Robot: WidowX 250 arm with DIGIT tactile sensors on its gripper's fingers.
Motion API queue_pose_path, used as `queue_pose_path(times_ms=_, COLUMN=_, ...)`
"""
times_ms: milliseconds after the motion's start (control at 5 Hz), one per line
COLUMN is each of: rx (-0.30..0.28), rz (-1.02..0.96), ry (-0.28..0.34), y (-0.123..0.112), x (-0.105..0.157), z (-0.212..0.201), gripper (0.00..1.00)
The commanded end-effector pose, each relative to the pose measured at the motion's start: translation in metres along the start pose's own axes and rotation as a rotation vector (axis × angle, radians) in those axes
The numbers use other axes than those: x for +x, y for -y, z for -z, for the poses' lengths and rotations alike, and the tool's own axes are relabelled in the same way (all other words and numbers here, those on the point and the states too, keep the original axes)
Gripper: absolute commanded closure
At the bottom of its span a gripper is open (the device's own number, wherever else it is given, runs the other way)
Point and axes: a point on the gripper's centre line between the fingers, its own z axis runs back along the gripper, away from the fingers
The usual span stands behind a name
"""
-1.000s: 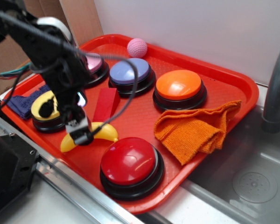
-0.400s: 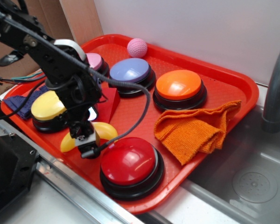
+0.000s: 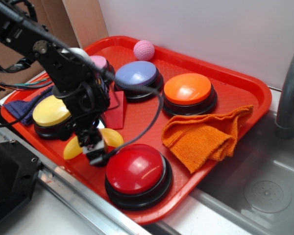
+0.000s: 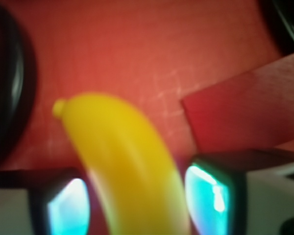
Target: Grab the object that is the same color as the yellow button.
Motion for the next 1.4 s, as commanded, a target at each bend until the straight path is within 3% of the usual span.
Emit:
queue_pose_path(times_ms=0, rx=0.071, rz=0.016, ry=-0.053, y=0.0, x=0.006, z=-0.008, gripper=1.0)
queue_pose_path(times_ms=200, rx=0.048, rz=-0.154, ry=-0.103, y=-0.007, x=0.009, z=-0.043, gripper=1.0)
queue_pose_path(times_ms=600, rx=-0.064, rz=-0.489, ry=-0.103, y=-0.023, x=0.017, z=-0.128, gripper=1.0)
queue_pose_path(times_ms=1000, rx=-0.027, rz=-0.652, ry=0.026, y=-0.024, x=0.022, z=-0.178, gripper=1.0)
queue_pose_path(times_ms=1200, rx=0.038, rz=-0.672, ry=-0.004, y=-0.026, x=0.021, z=-0.166, gripper=1.0)
